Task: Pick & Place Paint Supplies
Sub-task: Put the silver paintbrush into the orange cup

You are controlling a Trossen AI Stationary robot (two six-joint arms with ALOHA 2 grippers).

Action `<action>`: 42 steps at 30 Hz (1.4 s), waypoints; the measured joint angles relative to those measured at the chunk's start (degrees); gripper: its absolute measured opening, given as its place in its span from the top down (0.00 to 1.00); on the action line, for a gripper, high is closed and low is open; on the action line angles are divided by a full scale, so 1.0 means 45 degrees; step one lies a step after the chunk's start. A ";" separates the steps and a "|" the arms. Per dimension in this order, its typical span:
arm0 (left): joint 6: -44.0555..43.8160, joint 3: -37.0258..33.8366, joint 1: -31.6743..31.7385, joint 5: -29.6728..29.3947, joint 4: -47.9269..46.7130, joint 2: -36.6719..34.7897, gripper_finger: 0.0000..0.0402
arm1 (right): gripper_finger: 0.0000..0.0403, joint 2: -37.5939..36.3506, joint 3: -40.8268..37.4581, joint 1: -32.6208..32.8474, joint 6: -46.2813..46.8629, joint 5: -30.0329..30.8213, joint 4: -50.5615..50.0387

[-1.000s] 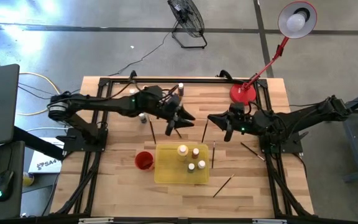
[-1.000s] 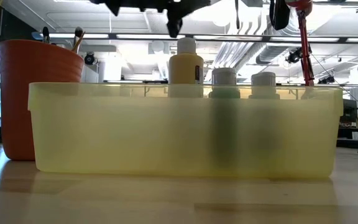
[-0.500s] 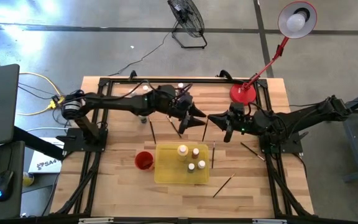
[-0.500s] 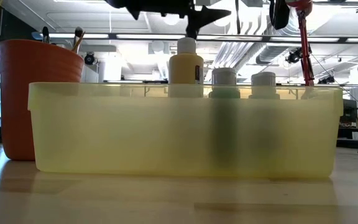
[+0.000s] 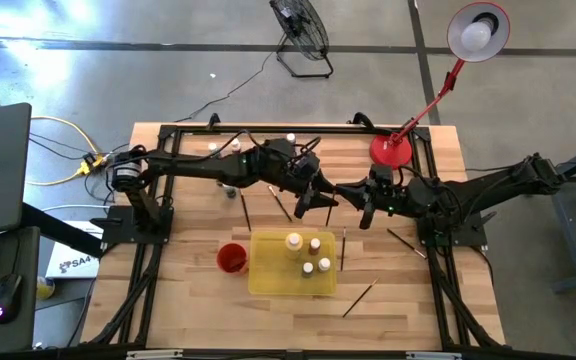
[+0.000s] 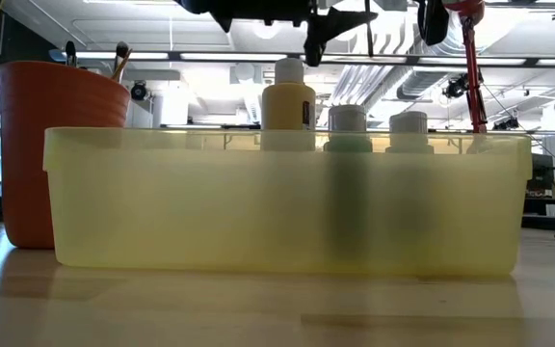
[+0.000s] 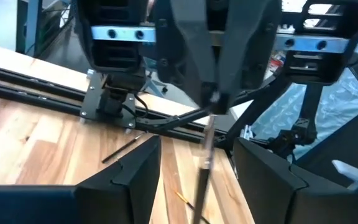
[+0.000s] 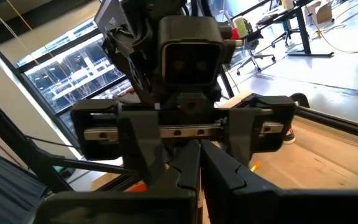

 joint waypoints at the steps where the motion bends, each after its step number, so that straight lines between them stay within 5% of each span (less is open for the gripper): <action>1: 0.0005 0.0000 -0.0032 -0.0012 0.0011 0.0000 0.51 | 0.99 0.0000 0.0000 0.0000 -0.0002 0.0000 -0.0017; 6: -0.0010 0.0000 -0.0133 -0.0078 0.0102 0.0000 0.55 | 0.99 0.0000 0.0000 0.0000 -0.0023 0.0000 -0.0030; 24: -0.0330 -0.0002 -0.0104 -0.0906 0.0238 0.0000 0.96 | 0.99 0.0000 0.0000 0.0000 0.0000 0.0010 -0.0343; 42: -0.0330 -0.0005 -0.0104 -0.0889 0.0199 0.0000 0.98 | 0.99 0.0000 0.0000 0.0000 0.0000 -0.0005 -0.0345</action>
